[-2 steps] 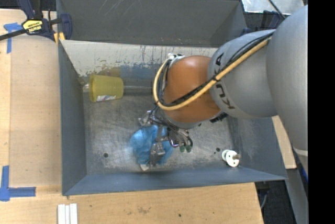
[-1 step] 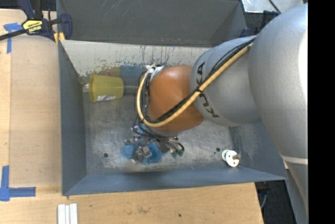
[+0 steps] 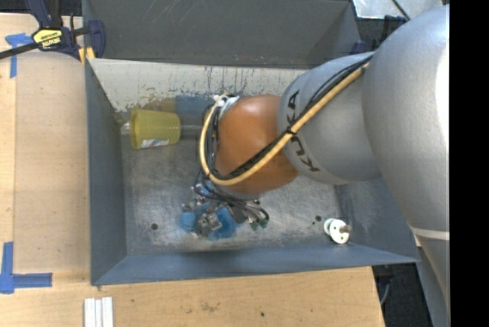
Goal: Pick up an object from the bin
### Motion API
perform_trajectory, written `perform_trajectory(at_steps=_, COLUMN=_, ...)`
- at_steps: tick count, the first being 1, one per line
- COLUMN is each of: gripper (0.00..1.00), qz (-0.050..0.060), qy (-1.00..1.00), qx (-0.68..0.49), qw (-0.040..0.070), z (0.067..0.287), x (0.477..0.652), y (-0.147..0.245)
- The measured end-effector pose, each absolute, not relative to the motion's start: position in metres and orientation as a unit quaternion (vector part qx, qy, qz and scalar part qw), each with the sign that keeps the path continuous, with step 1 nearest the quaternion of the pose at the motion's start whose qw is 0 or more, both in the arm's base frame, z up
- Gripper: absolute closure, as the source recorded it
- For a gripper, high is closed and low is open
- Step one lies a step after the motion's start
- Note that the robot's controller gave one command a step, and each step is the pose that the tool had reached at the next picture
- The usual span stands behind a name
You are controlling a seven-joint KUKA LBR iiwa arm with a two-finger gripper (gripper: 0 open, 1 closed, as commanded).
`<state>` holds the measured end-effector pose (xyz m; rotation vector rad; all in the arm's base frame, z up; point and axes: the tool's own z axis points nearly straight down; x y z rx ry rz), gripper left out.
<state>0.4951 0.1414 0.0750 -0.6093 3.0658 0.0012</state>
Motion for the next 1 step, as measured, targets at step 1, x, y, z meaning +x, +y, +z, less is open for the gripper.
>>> perform_trajectory(at_steps=1, gripper=1.0, qz=0.0, qy=0.981, qx=-0.195, qw=0.008, z=0.0769, x=0.4946, y=0.1412)
